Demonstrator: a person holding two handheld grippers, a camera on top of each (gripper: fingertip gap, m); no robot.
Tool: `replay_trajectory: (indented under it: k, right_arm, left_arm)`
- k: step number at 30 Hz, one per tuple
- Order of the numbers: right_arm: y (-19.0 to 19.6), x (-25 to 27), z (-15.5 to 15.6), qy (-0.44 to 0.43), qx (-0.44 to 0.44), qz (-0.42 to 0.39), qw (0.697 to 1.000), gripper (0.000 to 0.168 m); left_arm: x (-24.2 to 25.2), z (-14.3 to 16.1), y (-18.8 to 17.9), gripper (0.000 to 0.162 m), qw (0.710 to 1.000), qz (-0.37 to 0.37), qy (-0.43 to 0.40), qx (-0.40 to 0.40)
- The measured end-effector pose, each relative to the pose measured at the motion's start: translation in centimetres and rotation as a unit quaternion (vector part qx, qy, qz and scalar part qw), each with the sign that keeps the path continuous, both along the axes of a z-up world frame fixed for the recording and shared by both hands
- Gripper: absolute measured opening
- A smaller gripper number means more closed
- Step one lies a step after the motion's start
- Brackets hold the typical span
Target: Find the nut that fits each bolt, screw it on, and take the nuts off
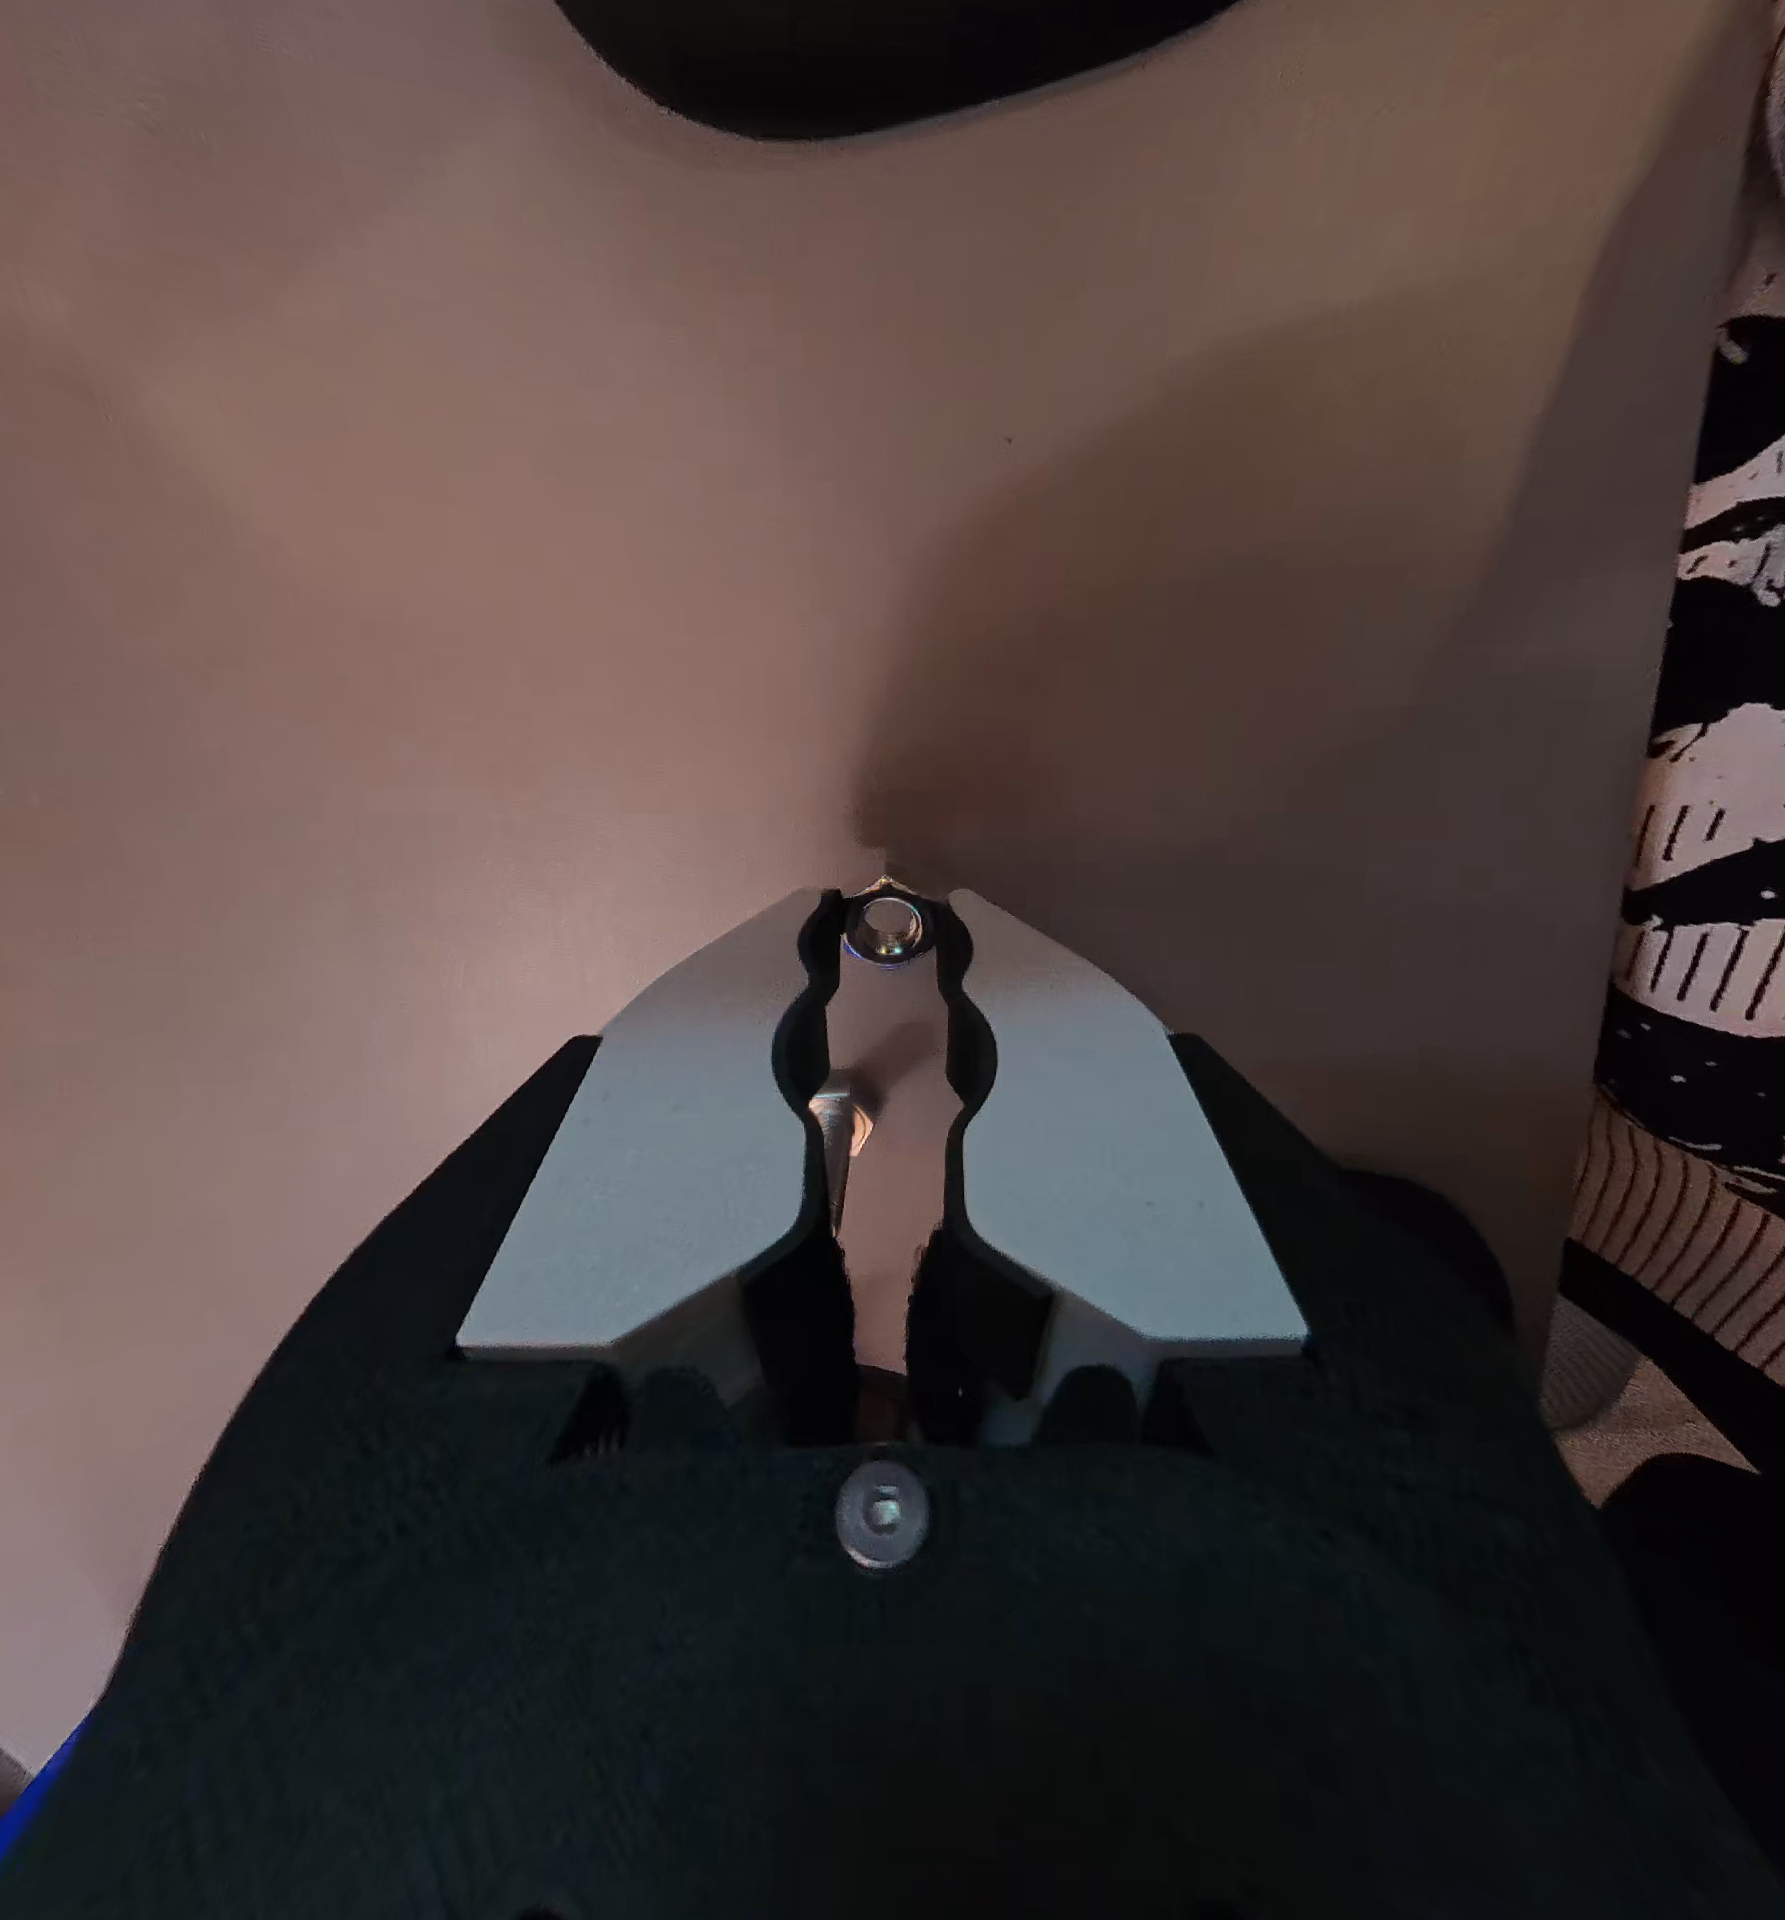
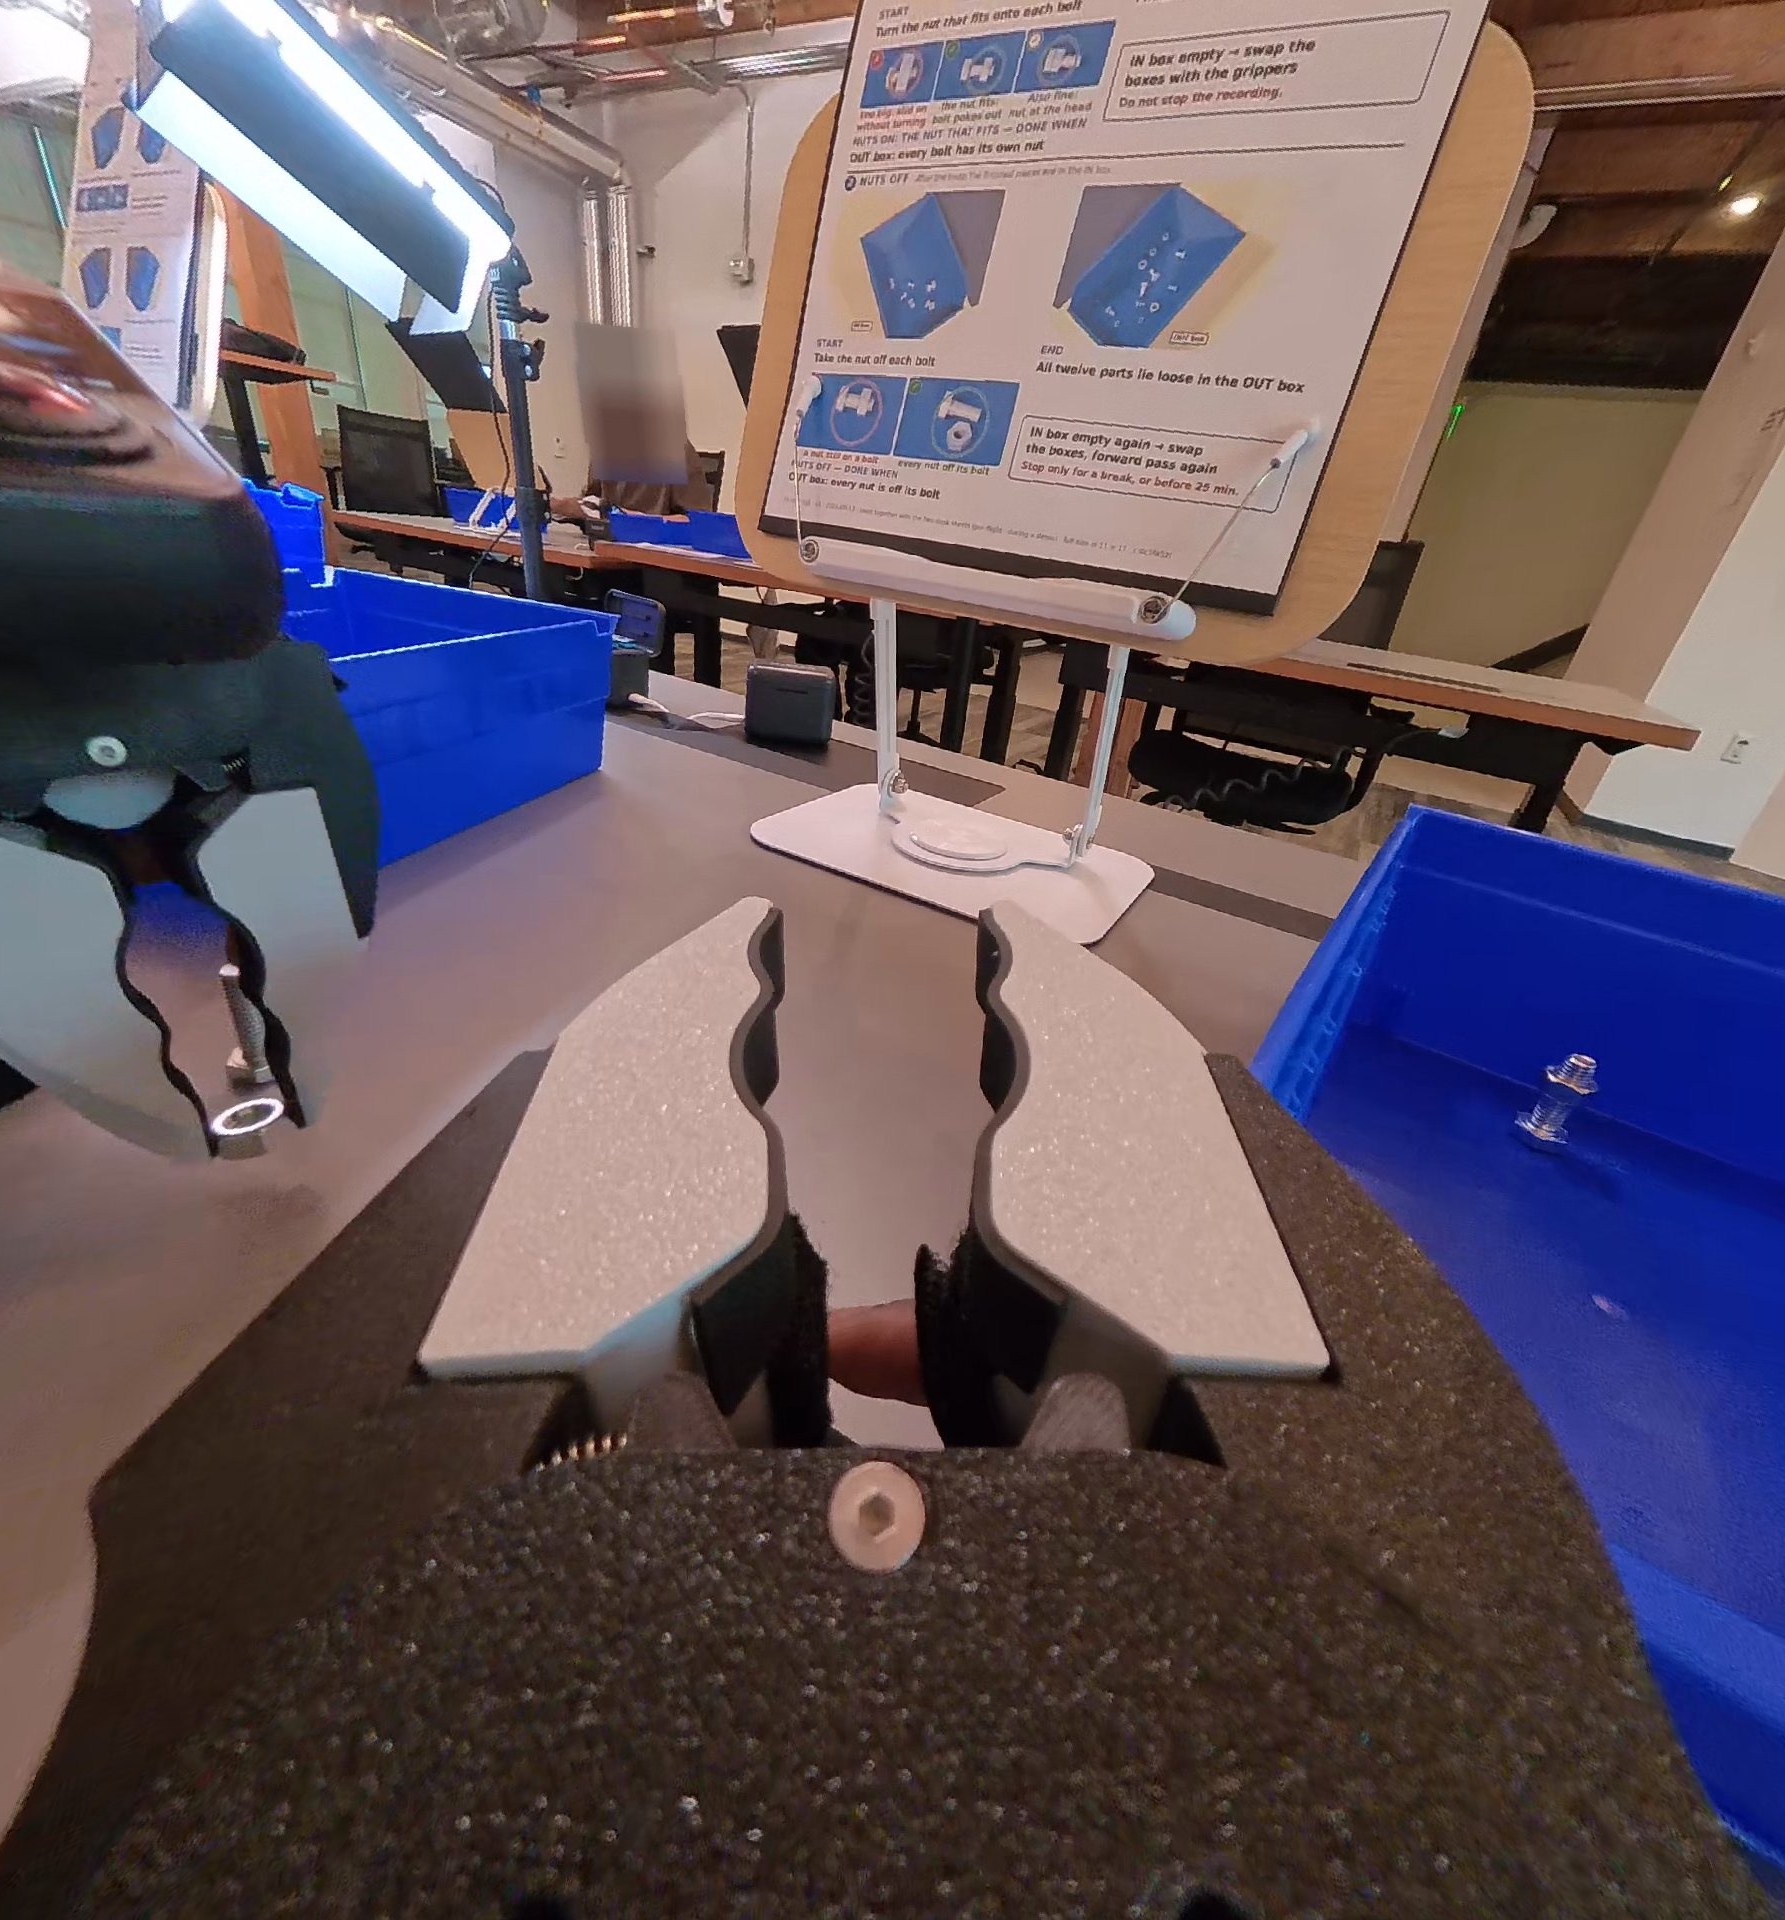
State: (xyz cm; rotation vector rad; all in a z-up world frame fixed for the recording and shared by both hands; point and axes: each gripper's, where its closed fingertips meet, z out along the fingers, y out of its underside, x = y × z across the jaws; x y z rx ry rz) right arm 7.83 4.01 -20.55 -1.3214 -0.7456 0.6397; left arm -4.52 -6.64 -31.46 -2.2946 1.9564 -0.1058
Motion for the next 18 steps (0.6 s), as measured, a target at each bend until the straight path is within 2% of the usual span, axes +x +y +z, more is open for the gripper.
replay_trajectory:
  k: [14,18]
  right_arm:
    - [-0.02,-0.08,-0.03,-0.002,0.001,-0.001,1.0,0.036]
    - [-0.02,-0.14,-0.1,-0.004,0.001,-0.001,1.0,0.036]
  left_arm:
    - [0.24,-1.11,-0.24,0.018,1.0,0.018,-0.013,-0.016]
    - [0.49,-1.02,-0.64,0.023,0.999,0.02,-0.023,-0.015]
